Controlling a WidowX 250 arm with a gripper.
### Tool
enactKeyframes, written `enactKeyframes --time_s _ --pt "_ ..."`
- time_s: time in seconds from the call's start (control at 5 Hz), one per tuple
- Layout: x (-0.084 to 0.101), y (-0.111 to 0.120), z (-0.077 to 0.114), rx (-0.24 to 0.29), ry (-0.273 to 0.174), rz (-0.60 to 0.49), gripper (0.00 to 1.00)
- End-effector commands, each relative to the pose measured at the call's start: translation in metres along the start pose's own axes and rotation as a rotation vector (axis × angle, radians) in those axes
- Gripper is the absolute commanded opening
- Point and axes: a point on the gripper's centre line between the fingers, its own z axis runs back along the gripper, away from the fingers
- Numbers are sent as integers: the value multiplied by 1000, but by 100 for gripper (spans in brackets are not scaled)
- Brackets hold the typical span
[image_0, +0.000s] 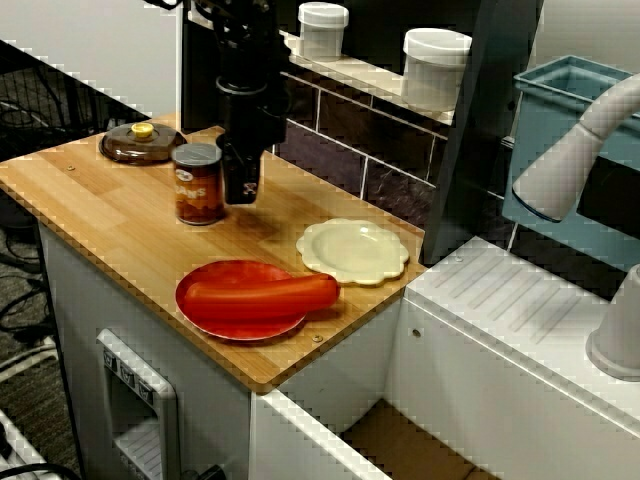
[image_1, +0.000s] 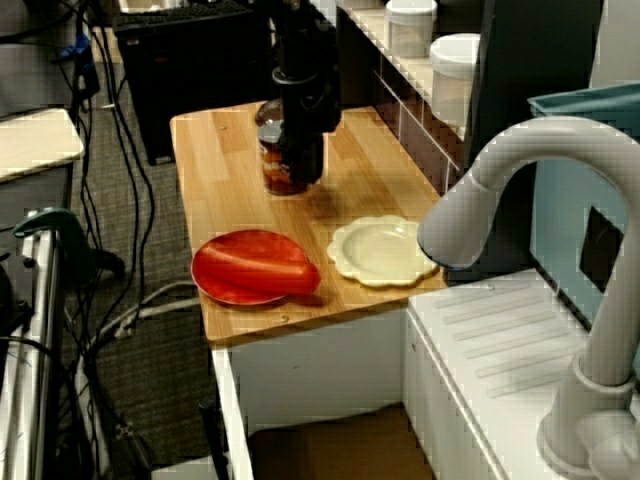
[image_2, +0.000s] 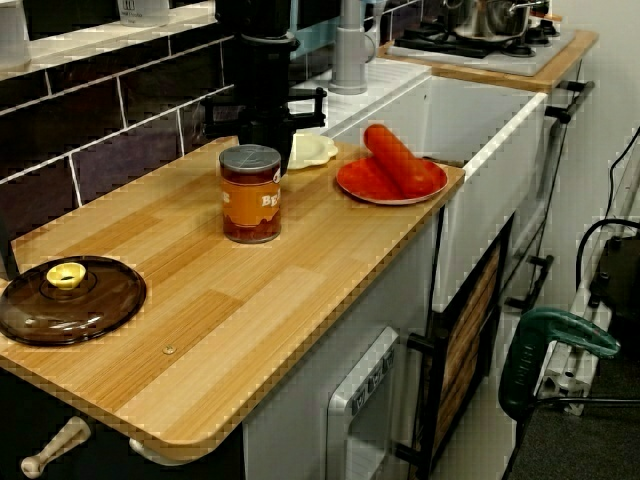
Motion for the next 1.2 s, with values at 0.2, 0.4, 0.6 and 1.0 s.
enactKeyframes --time_s 0.2,0.4,0.6,1.0 --pt "-31 35 26 91 -29 -6 0" --pt "-39 42 22 91 -12 -1 0" --pt "-47 47 19 94 10 -8 0" --pt "-52 49 20 85 49 -46 0"
